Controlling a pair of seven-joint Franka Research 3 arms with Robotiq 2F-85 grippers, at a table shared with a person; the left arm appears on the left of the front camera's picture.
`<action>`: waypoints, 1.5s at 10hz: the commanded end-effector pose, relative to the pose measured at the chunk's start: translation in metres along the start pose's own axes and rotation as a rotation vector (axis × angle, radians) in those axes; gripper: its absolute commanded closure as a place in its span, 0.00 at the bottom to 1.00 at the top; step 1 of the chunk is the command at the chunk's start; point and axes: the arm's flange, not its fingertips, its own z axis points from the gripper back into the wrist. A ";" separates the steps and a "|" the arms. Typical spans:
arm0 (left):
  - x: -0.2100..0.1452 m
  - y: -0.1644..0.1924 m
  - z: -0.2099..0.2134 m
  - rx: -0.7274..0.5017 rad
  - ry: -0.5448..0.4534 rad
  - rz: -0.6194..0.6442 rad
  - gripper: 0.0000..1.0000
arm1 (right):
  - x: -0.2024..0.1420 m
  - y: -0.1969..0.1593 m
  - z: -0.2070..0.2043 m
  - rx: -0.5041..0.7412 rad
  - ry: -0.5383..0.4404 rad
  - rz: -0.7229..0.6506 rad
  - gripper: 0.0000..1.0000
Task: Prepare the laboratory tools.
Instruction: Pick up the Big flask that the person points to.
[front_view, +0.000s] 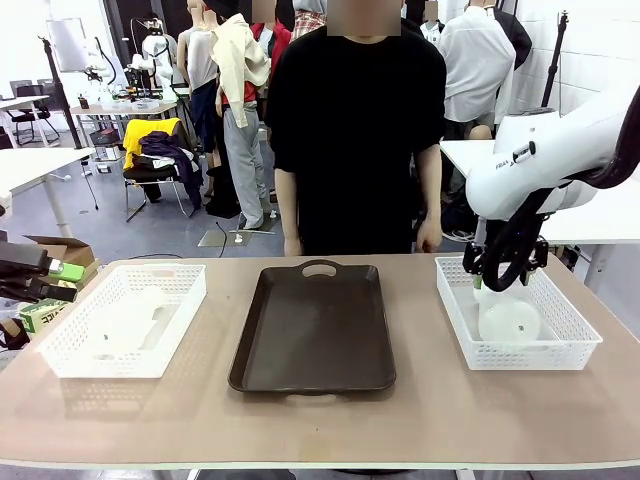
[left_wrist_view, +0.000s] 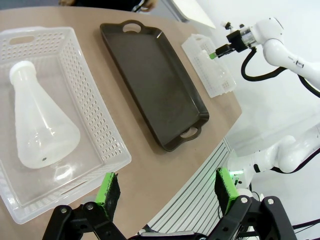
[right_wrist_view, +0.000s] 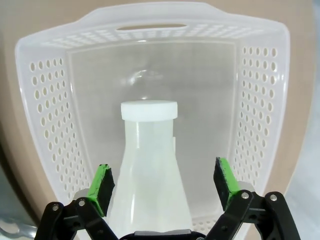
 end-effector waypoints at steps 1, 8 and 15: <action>0.000 0.002 0.000 -0.021 -0.024 -0.016 0.00 | 0.000 0.007 -0.009 -0.011 -0.034 -0.053 0.00; 0.000 0.002 0.000 -0.021 -0.024 -0.016 0.00 | 0.006 0.012 -0.045 -0.037 -0.035 -0.063 0.08; 0.000 0.002 0.000 -0.021 -0.024 -0.016 0.00 | 0.009 0.011 -0.049 -0.051 -0.003 -0.013 1.00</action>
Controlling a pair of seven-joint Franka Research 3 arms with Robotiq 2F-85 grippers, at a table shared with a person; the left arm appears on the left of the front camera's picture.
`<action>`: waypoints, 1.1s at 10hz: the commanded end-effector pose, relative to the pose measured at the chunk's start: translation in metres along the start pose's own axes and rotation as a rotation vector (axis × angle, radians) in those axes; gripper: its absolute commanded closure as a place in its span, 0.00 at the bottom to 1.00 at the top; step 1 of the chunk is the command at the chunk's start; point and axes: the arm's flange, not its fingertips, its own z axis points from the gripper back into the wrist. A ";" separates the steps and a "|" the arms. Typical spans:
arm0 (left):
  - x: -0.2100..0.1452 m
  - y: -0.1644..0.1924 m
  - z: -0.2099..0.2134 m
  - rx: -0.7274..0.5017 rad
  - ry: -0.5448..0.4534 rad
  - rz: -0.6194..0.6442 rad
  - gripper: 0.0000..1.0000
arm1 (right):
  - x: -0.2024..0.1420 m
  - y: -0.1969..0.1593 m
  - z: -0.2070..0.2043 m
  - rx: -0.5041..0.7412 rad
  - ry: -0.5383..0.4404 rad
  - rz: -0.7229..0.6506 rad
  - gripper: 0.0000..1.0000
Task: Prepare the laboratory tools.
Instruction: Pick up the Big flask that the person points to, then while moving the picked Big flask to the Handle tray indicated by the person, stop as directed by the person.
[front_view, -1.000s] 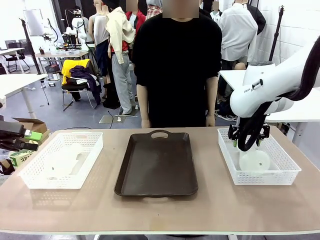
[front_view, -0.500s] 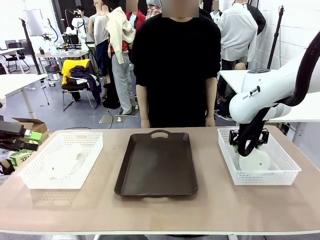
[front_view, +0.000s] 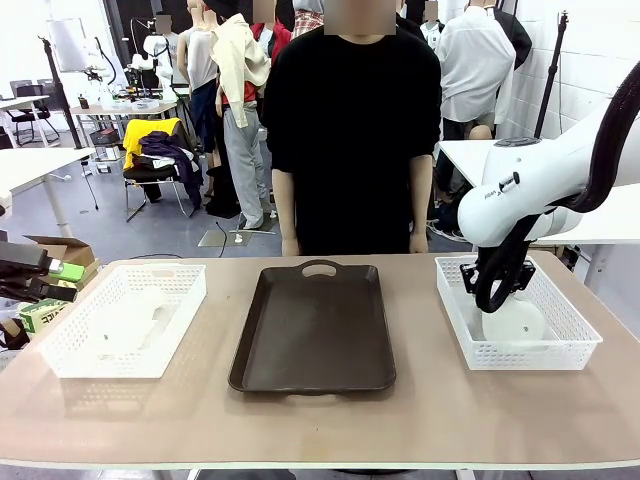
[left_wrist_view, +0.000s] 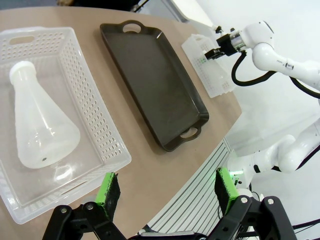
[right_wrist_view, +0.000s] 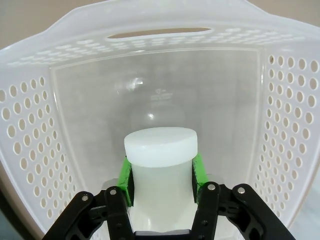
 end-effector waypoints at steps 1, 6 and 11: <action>0.000 0.002 0.000 -0.020 -0.023 -0.016 0.00 | 0.004 0.001 -0.004 -0.047 0.010 0.017 1.00; 0.000 0.002 0.000 -0.020 -0.023 -0.016 0.00 | 0.000 0.000 0.000 -0.004 0.005 0.002 1.00; 0.000 0.002 0.000 -0.020 -0.023 -0.016 0.00 | 0.000 0.000 0.000 -0.004 0.005 0.002 1.00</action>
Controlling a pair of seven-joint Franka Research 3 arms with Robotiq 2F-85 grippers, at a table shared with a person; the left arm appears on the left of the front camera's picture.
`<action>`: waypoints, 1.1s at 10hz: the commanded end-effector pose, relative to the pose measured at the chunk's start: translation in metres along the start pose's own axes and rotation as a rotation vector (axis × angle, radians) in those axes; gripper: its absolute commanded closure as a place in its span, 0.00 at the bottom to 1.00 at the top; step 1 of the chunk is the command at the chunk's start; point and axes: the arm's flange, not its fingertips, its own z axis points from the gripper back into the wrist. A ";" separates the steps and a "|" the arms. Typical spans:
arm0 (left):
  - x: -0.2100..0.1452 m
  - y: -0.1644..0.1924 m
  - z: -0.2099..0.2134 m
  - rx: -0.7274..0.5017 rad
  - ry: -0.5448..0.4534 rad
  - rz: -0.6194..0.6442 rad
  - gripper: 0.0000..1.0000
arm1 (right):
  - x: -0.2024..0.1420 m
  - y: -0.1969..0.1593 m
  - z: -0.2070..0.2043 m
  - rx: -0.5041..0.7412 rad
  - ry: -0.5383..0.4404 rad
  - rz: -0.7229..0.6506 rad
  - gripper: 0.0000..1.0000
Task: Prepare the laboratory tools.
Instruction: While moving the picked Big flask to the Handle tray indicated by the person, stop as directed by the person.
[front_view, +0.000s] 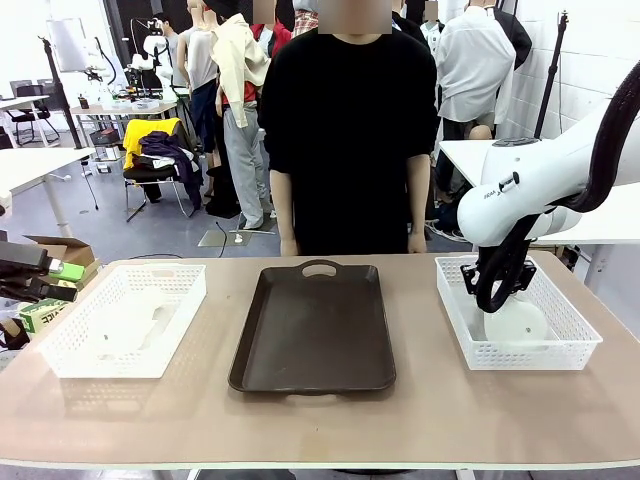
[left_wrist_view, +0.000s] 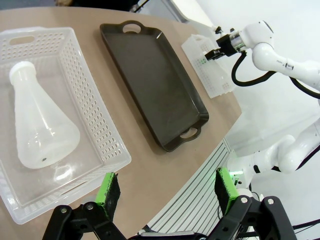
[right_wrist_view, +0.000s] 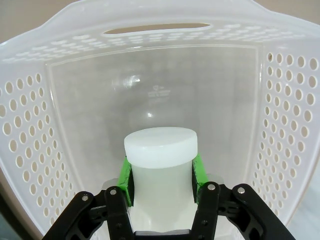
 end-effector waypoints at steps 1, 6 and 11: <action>0.000 0.002 0.000 -0.019 -0.022 -0.017 0.00 | 0.001 0.000 0.000 0.008 -0.006 -0.006 1.00; 0.000 0.002 0.000 -0.019 -0.022 -0.017 0.00 | 0.001 0.000 0.000 0.008 -0.006 -0.006 1.00; 0.000 0.002 0.000 -0.019 -0.022 -0.017 0.00 | 0.001 0.000 0.000 0.008 -0.006 -0.006 1.00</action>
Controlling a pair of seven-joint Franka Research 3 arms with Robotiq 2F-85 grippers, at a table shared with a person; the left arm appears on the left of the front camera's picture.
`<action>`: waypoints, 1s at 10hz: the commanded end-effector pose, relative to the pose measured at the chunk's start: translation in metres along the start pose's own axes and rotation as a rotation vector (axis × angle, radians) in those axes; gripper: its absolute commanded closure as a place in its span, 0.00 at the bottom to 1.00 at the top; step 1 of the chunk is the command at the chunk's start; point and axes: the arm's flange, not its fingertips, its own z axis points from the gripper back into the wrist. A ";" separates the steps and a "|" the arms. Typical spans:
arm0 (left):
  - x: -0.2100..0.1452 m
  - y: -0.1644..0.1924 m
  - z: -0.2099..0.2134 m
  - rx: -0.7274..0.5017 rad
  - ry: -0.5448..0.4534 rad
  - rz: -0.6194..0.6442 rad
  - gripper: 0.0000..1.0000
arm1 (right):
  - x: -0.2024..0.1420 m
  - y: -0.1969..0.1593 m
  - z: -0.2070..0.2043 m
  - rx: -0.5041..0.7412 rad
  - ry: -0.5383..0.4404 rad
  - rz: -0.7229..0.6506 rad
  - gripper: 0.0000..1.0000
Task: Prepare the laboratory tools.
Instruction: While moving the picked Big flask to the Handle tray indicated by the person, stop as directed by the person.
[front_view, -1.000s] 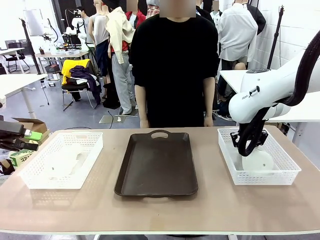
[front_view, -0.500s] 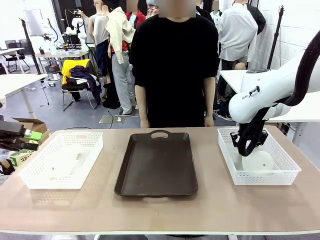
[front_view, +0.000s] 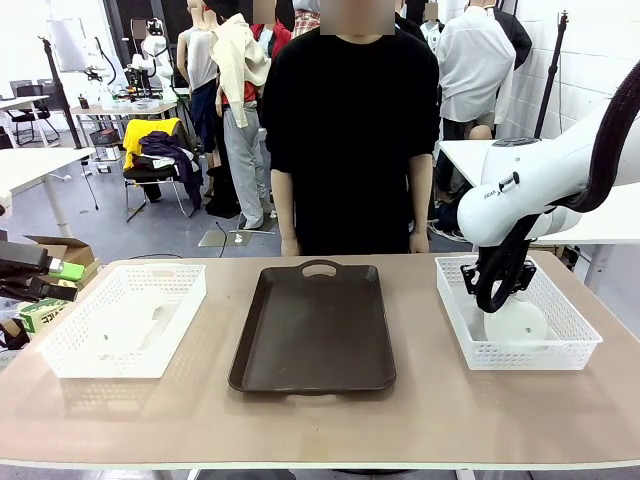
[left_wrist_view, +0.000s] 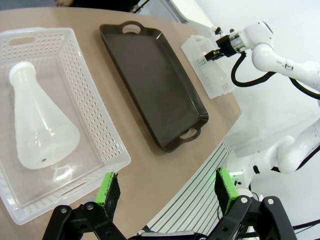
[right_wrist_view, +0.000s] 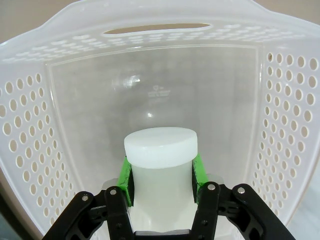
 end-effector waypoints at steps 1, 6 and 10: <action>0.000 0.002 0.000 -0.018 -0.019 -0.018 0.00 | 0.001 0.000 0.000 0.008 -0.006 -0.006 1.00; 0.000 0.002 0.000 -0.018 -0.019 -0.018 0.00 | -0.006 -0.003 0.028 -0.066 0.011 0.029 1.00; 0.000 0.002 0.000 -0.018 -0.019 -0.018 0.00 | -0.010 -0.020 0.068 -0.059 -0.011 0.003 1.00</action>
